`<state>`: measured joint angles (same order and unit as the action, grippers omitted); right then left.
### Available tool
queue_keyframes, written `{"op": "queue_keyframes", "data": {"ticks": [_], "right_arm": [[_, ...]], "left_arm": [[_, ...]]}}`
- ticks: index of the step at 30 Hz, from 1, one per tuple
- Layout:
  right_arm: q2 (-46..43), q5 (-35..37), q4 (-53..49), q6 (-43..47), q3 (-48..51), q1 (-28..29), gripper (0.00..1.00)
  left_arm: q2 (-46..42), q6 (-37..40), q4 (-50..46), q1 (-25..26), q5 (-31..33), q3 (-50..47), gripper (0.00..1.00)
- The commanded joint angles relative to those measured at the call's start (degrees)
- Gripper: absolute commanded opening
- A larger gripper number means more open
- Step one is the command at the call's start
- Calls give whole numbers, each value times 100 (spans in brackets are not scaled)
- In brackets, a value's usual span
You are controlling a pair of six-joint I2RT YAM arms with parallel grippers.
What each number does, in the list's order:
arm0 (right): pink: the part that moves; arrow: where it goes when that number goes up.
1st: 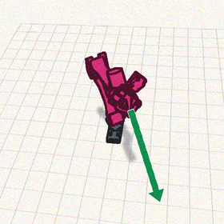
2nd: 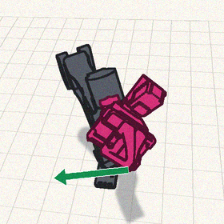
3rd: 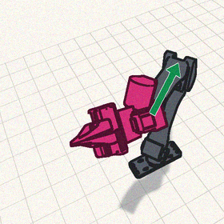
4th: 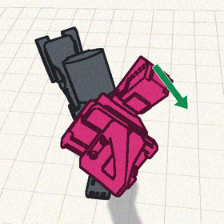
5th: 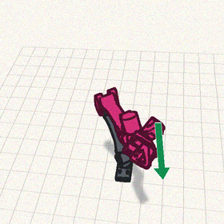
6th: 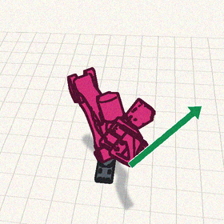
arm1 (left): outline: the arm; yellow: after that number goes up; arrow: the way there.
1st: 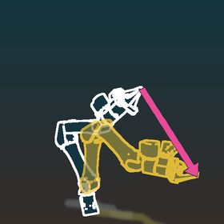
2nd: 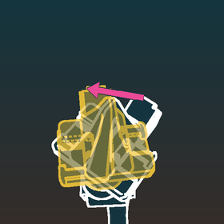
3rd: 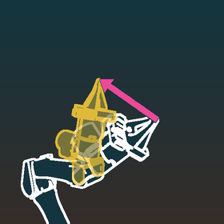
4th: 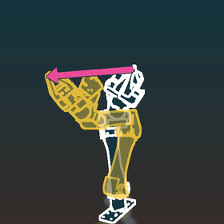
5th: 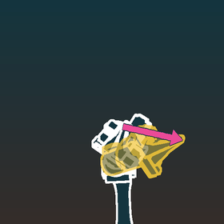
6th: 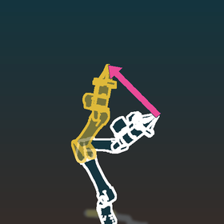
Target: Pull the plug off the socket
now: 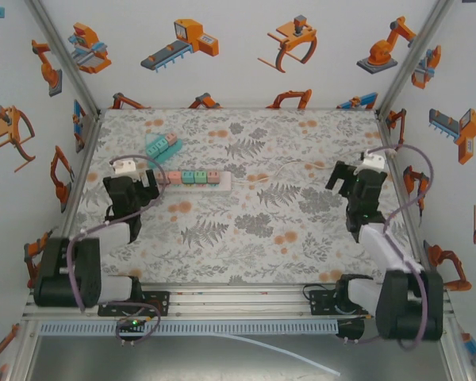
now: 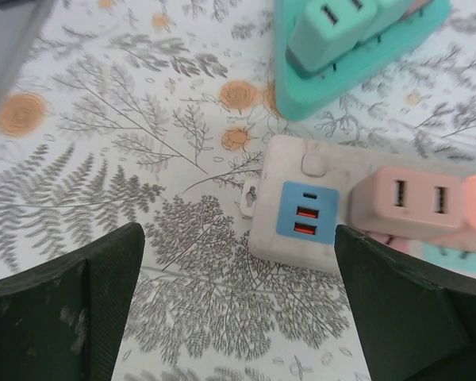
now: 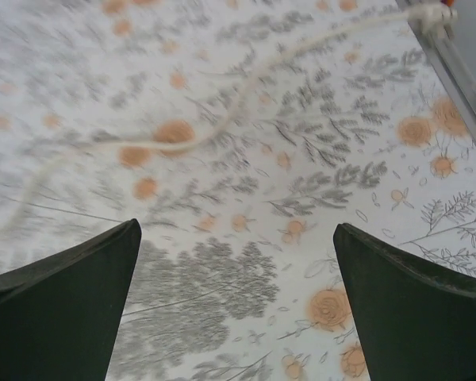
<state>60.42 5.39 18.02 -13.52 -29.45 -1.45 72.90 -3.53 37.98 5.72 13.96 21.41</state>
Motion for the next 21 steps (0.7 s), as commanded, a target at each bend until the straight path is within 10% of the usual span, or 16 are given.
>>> {"op": "queue_keyframes", "data": {"ticks": [1, 6, 13, 21], "right_arm": [[-715, -882, -2313, -1177, -896, 85, 98], [-587, -1246, -3673, -1276, -2127, 1295, 98], [1734, -1165, -4968, -1142, -4302, 3388, 98], [4146, -647, -4783, -1547, -5731, 4136, 99]], "left_arm": [[-1132, -494, -1748, 89, 575, 385, 97], [-2391, -2265, -3883, 181, 254, 1112, 97], [-1746, -3067, -5268, 211, -2361, 2393, 97], [-65, -2441, -5413, -225, -1678, 2929, 99]]}}
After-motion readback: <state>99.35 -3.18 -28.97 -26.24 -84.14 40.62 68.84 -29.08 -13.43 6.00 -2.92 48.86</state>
